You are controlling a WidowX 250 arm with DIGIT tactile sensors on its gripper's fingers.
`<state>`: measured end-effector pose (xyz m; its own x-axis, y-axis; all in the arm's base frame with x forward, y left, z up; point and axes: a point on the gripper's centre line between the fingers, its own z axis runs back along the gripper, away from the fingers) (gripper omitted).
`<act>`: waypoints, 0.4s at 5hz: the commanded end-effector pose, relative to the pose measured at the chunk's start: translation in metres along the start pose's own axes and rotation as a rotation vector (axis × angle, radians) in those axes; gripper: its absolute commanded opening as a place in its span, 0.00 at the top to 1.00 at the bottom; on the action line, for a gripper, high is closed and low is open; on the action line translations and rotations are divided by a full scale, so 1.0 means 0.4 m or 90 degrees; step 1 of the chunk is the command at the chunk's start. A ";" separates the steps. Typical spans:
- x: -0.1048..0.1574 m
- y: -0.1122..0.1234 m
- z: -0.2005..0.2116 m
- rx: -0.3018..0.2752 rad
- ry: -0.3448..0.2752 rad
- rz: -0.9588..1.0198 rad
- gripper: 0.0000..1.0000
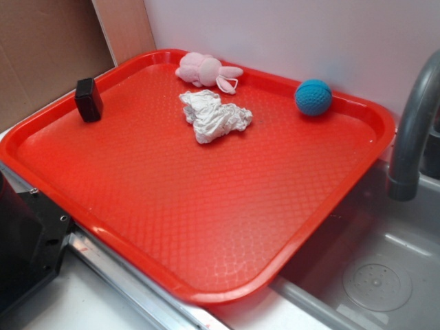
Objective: Grab the black box.
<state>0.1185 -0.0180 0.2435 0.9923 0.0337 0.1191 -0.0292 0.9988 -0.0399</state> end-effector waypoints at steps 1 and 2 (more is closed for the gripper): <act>0.000 0.000 0.000 0.000 0.000 0.000 0.00; 0.059 0.127 -0.103 0.012 -0.010 0.159 0.00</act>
